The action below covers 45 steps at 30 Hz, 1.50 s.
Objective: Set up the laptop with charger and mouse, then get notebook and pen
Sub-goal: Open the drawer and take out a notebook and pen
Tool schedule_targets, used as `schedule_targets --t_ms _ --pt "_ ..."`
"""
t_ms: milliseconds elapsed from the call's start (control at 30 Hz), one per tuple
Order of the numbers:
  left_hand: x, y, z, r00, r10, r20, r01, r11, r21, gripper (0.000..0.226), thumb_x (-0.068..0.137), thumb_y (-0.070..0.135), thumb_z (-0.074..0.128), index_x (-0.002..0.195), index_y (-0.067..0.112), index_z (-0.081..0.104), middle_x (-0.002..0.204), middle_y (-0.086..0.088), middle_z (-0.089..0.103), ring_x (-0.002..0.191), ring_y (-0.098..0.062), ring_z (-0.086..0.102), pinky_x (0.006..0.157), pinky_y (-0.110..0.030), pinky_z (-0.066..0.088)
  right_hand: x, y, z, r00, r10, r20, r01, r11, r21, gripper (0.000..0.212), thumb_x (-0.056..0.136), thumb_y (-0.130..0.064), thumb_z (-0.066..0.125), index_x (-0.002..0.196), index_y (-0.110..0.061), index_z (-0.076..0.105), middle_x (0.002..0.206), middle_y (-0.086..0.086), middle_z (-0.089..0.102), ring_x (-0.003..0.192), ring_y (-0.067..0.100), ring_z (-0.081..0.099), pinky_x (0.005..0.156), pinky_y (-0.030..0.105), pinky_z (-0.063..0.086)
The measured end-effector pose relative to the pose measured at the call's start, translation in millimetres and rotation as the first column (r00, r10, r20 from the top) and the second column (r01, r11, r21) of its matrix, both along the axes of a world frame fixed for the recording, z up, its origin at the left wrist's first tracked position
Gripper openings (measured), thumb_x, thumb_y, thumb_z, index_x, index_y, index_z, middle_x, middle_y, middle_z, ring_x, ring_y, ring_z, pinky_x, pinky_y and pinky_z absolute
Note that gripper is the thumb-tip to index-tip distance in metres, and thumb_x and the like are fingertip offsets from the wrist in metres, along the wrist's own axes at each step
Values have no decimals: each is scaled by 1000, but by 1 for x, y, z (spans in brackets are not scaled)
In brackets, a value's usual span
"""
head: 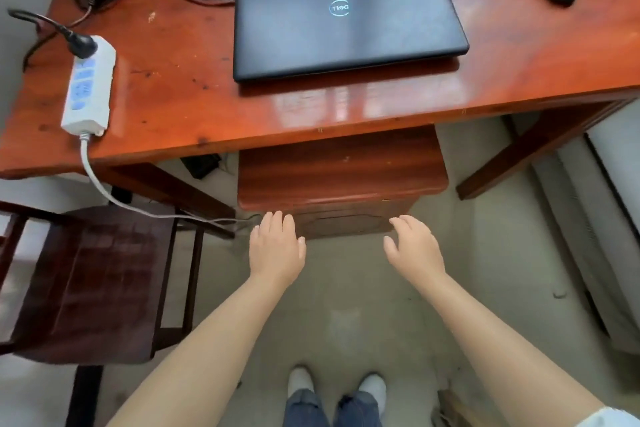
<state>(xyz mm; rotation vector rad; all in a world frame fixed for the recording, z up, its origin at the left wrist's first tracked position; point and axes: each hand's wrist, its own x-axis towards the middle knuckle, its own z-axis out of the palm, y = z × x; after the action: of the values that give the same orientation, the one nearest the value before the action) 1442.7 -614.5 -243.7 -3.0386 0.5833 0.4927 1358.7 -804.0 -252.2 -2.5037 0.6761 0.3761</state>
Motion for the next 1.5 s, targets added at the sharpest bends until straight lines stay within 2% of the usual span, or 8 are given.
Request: schedule_targets --t_ms 300,433,600,733,900,1067,1233,1500 --pt "31 16 -119 942 327 -77 -334 888 -316 53 91 27 50 134 0 34 130 -25 47 121 -37 42 99 -45 41 49 -11 -123 854 -520 -17 509 828 236 27 90 -12 50 110 6 48 109 33 53 107 39 51 90 39 40" --pt "45 12 -174 877 476 61 -337 702 -628 65 87 24 59 133 -10 29 135 -33 35 123 -45 38 102 -49 38 78 -22 -172 594 -736 324 626 676 388 61 93 -18 46 141 3 14 149 24 25 137 33 26 110 32 21" --pt "63 0 -231 817 563 125 -179 453 -874 87 79 22 69 139 -9 13 140 -31 20 129 -41 28 109 -35 22 100 -24 -224 385 -678 626 624 691 364 67 95 -25 43 138 14 8 147 35 10 140 40 9 116 39 7" --pt "79 -7 -250 752 645 134 -130 344 -930 103 71 35 75 141 -6 11 144 -30 20 133 -42 19 112 -46 17 101 -36 -239 239 -616 750 630 686 363 69 89 -33 53 131 14 26 140 32 30 134 39 27 115 44 17" --pt "75 -9 -247 751 646 136 -152 369 -917 111 68 39 77 141 -6 6 146 -28 18 135 -40 15 113 -46 15 87 -54 -231 245 -660 710 479 719 504 50 78 -36 67 105 -9 34 127 21 45 117 29 46 103 37 37" --pt "77 -18 -224 729 682 -64 -218 142 -966 109 66 47 75 142 1 11 142 -24 25 133 -37 24 111 -48 25 83 -55 -223 217 -679 701 462 704 539 47 74 -30 73 91 -14 31 111 14 48 108 28 49 88 26 38" --pt "80 -12 -213 696 714 -75 -240 132 -962 98 63 43 79 135 1 27 132 -24 36 126 -36 33 107 -46 32 77 -59 -219 244 -651 719 441 735 516 68 71 -30 76 118 -2 36 129 19 43 117 27 45 89 18 34" --pt "78 -2 -205 683 725 -86 -281 152 -948 91 61 44 80 126 -2 36 129 -21 42 123 -34 39 101 -47 40 70 -58 -208 315 -660 682 385 746 544 92 70 -33 76 139 -7 22 142 17 31 131 29 35 109 39 32"
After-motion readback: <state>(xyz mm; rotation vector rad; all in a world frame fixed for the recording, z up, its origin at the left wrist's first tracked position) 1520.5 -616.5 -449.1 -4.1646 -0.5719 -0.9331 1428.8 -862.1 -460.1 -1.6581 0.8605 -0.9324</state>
